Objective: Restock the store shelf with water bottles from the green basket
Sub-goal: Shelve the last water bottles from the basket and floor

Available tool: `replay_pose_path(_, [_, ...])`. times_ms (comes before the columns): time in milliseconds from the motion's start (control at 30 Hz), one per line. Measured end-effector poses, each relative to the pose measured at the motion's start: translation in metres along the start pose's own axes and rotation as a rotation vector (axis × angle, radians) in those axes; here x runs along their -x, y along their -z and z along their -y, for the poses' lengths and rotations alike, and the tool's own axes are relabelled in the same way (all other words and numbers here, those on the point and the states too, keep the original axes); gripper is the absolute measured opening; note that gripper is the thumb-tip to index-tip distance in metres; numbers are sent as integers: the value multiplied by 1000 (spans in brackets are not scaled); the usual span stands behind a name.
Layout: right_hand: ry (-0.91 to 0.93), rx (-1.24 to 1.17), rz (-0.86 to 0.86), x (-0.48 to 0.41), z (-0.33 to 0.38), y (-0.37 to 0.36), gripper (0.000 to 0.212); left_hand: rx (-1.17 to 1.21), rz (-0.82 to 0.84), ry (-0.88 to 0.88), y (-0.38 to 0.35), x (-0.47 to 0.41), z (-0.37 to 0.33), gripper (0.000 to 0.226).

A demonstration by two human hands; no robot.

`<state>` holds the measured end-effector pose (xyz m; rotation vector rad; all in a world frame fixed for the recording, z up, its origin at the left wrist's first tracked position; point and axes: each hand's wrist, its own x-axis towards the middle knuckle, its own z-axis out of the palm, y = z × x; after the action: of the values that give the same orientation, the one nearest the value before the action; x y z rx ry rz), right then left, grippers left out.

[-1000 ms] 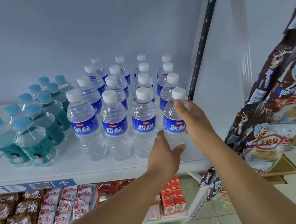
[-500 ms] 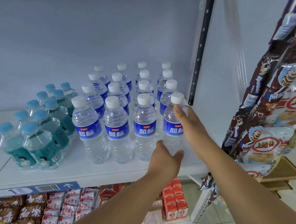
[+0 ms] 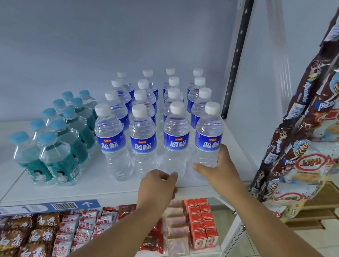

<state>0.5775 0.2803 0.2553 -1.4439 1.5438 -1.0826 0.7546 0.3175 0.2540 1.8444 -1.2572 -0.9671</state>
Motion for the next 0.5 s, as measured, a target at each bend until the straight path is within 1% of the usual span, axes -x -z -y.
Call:
replay_pose_path(67, [-8,41,-35,1,-5,-3,77,-1,-20,-9,3,2,4,24])
replay_pose_path(100, [-3,50,-45,1,-7,-5,77,-12,-31,-18,4,3,5,27])
replay_pose_path(233, [24,71,-59,0,-5,-11,75,-128,-49,-36,3,5,12,51])
replay_pose_path(267, [25,73,-61,0,-4,-12,75,-147,-42,-45,1,5,13,54])
replay_pose_path(300, [23,75,-60,0,-4,-12,75,-150,-33,-56,-1,5,14,51])
replay_pose_path(367, [27,75,-56,0,-3,-12,74,-128,-13,-60,-4,4,12,29])
replay_pose_path(433, [30,79,-50,0,-4,-11,74,-94,-12,-53,-8,1,9,23])
replay_pose_path(500, [34,86,-47,0,-5,-11,75,-76,-16,-36,-10,-2,8,24])
